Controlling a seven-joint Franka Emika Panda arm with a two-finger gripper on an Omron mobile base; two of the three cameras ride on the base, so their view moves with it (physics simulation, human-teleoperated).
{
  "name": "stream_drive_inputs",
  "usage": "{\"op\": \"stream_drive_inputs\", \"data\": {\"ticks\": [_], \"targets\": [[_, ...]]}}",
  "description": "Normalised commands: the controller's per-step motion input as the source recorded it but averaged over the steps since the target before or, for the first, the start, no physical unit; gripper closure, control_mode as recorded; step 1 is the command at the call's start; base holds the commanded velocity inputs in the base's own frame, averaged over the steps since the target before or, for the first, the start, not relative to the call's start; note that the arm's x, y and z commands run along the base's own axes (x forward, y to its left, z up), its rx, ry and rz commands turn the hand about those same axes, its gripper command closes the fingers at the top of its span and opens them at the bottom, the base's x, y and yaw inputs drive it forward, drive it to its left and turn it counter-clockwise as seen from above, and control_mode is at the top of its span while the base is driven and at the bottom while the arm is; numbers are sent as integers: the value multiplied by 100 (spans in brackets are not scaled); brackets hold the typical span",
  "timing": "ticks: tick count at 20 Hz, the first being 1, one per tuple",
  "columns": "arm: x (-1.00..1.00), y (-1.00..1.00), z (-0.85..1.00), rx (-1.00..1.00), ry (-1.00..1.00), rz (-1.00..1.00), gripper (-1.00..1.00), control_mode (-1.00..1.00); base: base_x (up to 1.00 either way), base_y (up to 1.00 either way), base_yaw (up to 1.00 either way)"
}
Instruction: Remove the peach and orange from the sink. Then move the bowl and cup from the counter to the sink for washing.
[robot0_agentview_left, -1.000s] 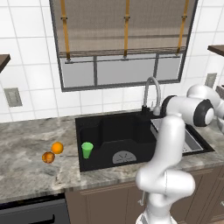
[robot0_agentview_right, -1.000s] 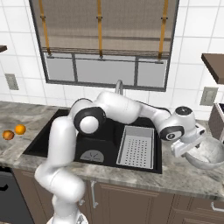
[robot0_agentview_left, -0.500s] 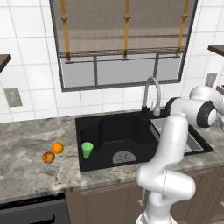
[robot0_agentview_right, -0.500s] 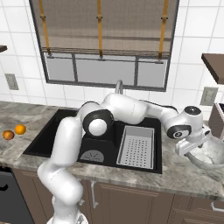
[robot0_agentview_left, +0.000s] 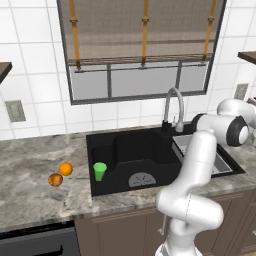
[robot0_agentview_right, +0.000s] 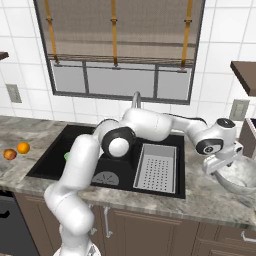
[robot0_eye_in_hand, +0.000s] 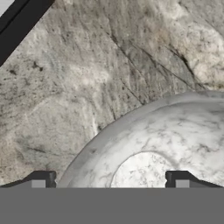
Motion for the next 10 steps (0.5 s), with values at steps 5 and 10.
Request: {"op": "stream_drive_inputs", "data": {"ticks": [5,10], "targets": [[1,-4,-19,1,11,0,100,-100,0,0,0],[0,-8,-17,1,14,0,100,-100,0,0,0]]}}
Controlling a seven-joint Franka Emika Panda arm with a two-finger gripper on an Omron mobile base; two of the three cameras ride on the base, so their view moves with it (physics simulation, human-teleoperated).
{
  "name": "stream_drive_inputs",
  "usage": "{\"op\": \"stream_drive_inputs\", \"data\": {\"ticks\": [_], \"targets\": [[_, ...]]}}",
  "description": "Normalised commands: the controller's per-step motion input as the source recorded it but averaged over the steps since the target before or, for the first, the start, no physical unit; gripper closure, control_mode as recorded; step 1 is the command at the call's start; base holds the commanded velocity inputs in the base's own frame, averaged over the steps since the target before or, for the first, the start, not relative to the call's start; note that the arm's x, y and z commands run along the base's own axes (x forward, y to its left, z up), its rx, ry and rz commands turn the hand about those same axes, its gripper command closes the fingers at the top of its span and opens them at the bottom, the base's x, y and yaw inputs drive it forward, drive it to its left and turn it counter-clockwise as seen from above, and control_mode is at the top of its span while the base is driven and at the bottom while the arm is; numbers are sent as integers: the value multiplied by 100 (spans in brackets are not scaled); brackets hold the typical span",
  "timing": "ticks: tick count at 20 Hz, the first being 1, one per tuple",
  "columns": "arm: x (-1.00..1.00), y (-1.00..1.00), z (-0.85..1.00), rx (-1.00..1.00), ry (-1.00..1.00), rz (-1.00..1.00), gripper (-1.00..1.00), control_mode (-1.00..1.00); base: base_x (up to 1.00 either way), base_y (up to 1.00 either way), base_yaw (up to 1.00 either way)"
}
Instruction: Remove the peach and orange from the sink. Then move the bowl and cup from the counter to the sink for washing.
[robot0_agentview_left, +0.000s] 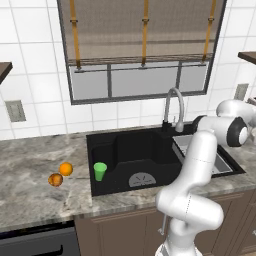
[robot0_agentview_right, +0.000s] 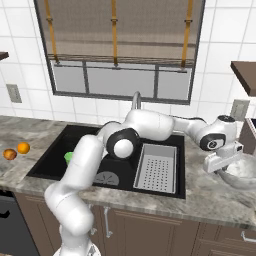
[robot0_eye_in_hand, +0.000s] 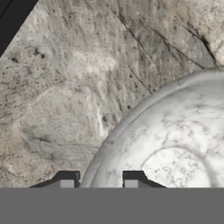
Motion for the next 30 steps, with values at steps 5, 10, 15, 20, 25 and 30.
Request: {"op": "stream_drive_inputs", "data": {"ticks": [5,10,15,20,25,30], "targets": [[-18,-1,9,12,5,0,100,-100,0,0,0],[-29,6,28,16,6,0,100,-100,0,0,0],[-31,7,32,18,2,0,100,-100,0,0,0],[-31,13,34,16,0,0,100,-100,0,0,0],[-30,16,35,11,-2,0,100,-100,0,0,0],[-24,25,27,3,-12,0,100,-100,0,0,0]]}}
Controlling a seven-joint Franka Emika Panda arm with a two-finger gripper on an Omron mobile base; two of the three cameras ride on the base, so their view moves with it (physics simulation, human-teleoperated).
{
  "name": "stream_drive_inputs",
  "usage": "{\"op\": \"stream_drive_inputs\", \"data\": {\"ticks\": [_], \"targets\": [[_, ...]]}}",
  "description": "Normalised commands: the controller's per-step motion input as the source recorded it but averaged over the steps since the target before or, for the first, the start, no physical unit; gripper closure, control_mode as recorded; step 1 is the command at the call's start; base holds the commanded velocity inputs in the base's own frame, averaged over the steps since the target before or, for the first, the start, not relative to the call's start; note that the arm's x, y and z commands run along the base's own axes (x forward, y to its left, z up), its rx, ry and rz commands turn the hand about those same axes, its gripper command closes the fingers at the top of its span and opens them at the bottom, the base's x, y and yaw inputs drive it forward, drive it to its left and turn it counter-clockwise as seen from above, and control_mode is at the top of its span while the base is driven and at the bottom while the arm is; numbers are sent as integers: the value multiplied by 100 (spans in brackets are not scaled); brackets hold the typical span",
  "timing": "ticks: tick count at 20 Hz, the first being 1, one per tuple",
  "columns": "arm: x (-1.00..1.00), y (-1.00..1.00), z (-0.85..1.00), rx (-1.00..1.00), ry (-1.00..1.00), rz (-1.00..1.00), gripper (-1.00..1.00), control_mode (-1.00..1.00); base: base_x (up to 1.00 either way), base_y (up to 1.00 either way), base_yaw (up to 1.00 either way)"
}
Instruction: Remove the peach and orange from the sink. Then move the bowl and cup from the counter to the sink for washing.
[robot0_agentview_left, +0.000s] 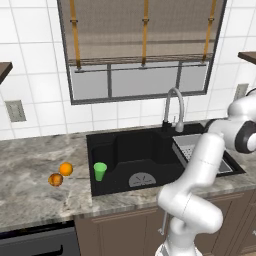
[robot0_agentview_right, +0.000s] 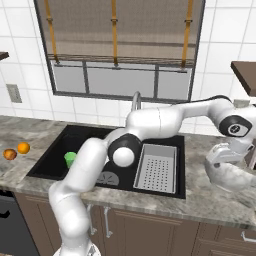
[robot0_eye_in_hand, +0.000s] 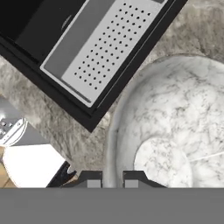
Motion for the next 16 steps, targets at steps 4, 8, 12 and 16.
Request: {"op": "stream_drive_inputs", "data": {"ticks": [4,8,12,16], "targets": [[-22,34,9,0,-24,0,100,-100,0,0,0],[-22,40,2,0,-24,0,100,-100,0,0,0],[-13,36,7,-5,-16,0,100,-100,0,0,0],[-16,27,17,-12,-8,0,100,-100,0,0,0]]}}
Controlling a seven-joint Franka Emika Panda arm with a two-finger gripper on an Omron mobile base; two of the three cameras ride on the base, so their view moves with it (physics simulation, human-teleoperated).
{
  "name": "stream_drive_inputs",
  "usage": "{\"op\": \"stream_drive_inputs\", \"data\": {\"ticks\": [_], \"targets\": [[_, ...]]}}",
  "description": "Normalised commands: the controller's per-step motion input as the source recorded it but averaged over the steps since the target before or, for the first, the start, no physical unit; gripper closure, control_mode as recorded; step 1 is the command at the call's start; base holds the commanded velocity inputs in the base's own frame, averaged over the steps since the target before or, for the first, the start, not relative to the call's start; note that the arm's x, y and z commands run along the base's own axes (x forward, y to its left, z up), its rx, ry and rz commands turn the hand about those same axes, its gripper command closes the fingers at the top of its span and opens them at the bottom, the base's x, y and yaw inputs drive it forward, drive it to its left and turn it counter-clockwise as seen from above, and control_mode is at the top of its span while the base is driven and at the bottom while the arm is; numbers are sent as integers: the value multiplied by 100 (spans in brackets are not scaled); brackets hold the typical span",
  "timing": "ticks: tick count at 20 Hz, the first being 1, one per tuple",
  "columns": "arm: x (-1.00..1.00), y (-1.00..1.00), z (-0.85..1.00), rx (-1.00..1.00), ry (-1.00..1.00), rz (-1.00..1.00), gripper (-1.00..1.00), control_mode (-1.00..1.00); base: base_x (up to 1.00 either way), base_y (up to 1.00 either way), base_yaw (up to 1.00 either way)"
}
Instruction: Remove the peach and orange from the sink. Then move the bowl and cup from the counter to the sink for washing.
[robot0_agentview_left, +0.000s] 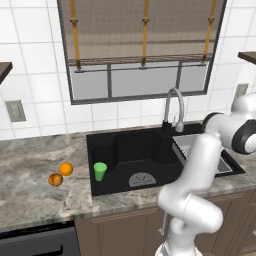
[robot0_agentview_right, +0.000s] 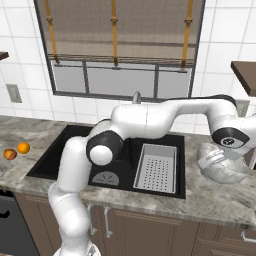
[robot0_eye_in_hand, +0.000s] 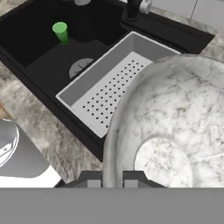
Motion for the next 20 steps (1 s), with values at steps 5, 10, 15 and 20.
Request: {"op": "stream_drive_inputs", "data": {"ticks": [5,10,15,20], "targets": [[-23,19,26,-16,0,0,100,-100,0,0,0],[-22,27,16,-15,2,0,100,-100,0,0,0],[-22,38,7,-11,0,0,100,-100,0,0,0],[-17,38,8,-8,3,0,100,-100,0,0,0]]}}
